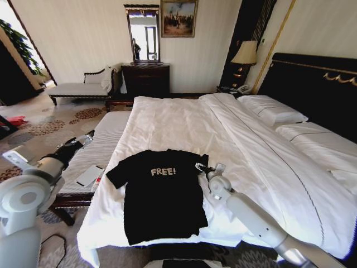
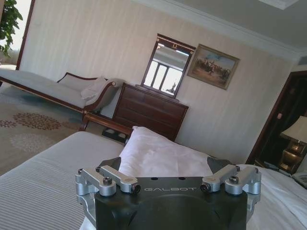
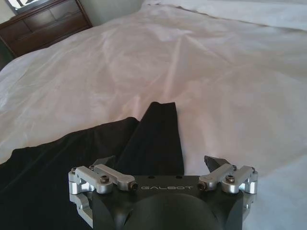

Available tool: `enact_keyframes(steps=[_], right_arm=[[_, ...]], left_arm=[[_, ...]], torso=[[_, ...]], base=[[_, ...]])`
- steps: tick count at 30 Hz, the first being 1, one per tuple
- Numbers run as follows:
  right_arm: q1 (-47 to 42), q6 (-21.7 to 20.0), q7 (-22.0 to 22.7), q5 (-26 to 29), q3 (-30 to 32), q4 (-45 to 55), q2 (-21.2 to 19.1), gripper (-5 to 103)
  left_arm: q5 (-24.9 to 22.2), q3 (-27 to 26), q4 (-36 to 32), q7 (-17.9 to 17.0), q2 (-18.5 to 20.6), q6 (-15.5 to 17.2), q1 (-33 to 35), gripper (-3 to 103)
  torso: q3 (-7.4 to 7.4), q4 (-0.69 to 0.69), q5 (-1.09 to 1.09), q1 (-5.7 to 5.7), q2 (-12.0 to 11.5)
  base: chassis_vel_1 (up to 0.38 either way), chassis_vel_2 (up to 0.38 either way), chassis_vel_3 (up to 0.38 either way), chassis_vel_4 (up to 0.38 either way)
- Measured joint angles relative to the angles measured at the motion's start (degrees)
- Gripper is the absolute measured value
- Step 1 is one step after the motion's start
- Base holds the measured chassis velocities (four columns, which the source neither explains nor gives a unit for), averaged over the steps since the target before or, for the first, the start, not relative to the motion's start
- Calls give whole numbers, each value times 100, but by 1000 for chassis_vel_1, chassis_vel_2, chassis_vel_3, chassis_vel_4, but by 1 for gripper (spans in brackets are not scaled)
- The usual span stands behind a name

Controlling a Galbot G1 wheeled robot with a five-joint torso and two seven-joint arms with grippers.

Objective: Fold the clothes on the bed.

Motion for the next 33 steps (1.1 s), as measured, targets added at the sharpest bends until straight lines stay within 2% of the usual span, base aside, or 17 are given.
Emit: enact_keyframes(steps=[6,14,16,17,19,23,25,28,31,32,33], right_arm=[[-65,-144,127,531,196,-109,79,100],[-91,-154,1,580,220,-299,198,101],[-80,-151,-24,570,209,-321,216,97],[-75,-144,-50,549,192,-326,227,86],[-74,-139,-64,534,180,-327,230,86],[-57,-90,-151,473,162,-349,240,65],[-54,-78,-166,455,160,-357,241,65],[-59,-59,-179,399,159,-354,229,49],[-79,-52,-180,368,162,-331,212,43],[-103,-48,-180,348,171,-304,196,32],[-117,-46,-180,341,178,-289,188,32]], left_arm=[[2,51,3,-2,3,0,-22,100],[6,47,14,-4,11,-2,-21,100],[9,44,18,-4,11,-2,-20,100],[11,41,24,-4,9,-2,-20,100],[12,40,26,-4,8,-2,-20,100],[21,41,35,-5,-7,-3,-21,100],[24,45,38,-4,-10,-3,-22,100],[32,55,45,-4,-15,-3,-24,100],[33,59,46,-4,-16,-4,-27,100],[36,68,47,-4,-17,-4,-33,100],[38,71,48,-5,-17,-4,-35,100]], torso=[[0,1,0,0,0],[0,0,0,0,0],[0,0,0,0,0],[0,1,0,0,0],[0,1,0,0,0],[0,1,0,0,0],[0,1,0,0,0],[0,1,0,0,0],[0,1,0,0,0],[0,1,0,0,0],[0,1,0,0,0]], base=[[0,0,0,0],[0,0,0,0],[0,0,0,0],[0,0,0,0],[0,0,0,0],[0,0,0,0],[0,0,0,0],[0,0,0,0],[0,0,0,0],[0,0,0,0],[0,0,0,0]])
